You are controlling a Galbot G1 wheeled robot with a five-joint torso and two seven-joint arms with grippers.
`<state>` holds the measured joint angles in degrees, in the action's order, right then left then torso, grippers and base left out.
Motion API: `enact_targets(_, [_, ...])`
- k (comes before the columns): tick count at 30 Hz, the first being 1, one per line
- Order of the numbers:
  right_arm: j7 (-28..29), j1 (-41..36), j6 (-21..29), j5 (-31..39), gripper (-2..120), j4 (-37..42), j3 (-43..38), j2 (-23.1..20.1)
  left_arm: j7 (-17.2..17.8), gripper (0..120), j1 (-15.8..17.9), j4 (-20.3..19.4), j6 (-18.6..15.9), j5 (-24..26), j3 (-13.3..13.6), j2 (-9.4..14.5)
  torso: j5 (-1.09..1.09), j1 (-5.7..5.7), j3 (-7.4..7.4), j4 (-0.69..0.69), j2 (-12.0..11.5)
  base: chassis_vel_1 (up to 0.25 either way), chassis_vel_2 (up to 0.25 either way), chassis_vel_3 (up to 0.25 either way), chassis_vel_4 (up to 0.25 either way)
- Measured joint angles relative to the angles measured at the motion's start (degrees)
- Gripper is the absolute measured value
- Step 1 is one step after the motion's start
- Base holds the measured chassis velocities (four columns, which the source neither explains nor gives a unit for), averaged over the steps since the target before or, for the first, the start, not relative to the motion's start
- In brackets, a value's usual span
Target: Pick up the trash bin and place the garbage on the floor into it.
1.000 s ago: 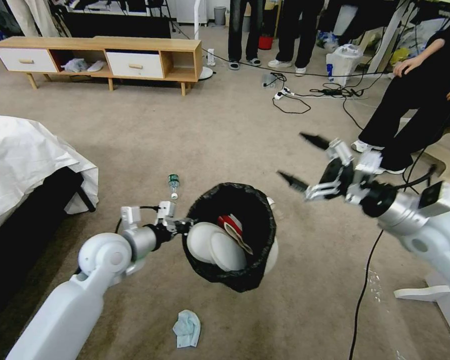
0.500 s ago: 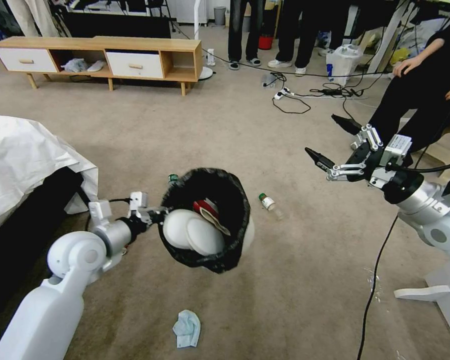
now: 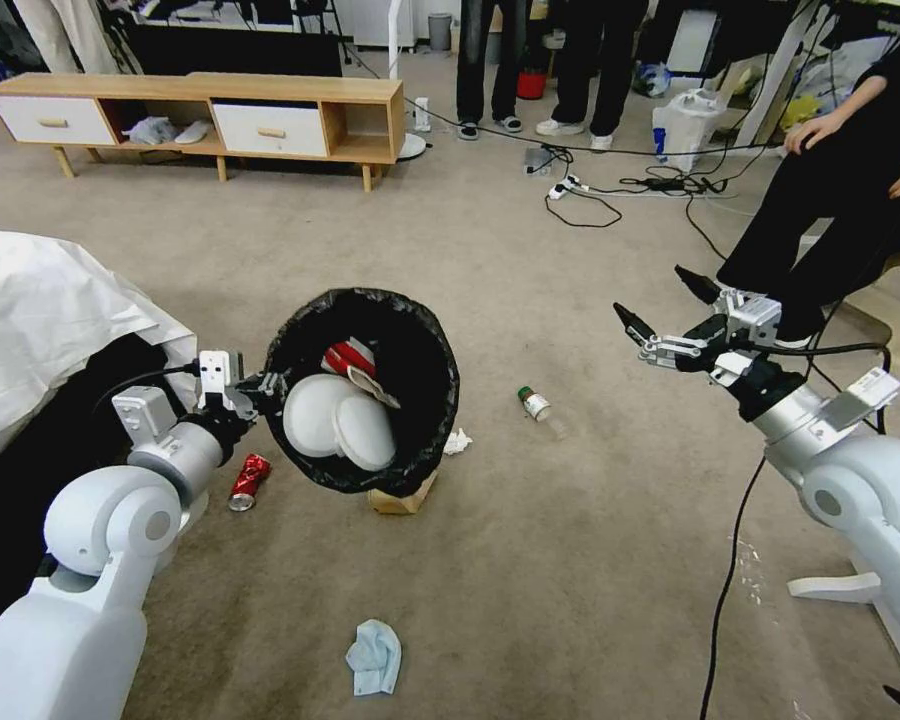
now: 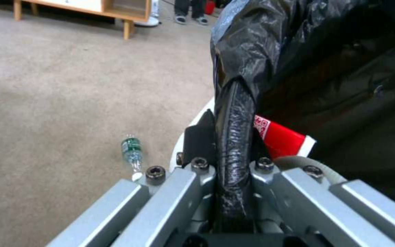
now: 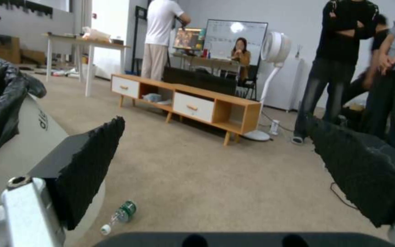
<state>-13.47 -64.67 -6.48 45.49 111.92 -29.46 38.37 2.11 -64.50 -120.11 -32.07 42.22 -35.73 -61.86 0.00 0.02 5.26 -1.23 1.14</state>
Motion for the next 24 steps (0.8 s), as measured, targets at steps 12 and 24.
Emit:
enact_targets(12, [-0.4,0.9,-0.3,-1.0,100,-0.7,1.0,1.0,1.0,2,0.3,0.0,0.0,1.2,0.1,0.0,-0.01,0.0,0.0,0.01,0.0,0.0,0.0,0.0,0.0])
enact_targets(24, [-0.7,1.2,-0.5,-1.2,100,-1.3,1.2,1.0,1.3,2,0.7,0.3,-0.3,2.2,0.5,-0.1,0.0,0.0,0.0,0.0,0.0,0.0,0.0,0.0,0.0])
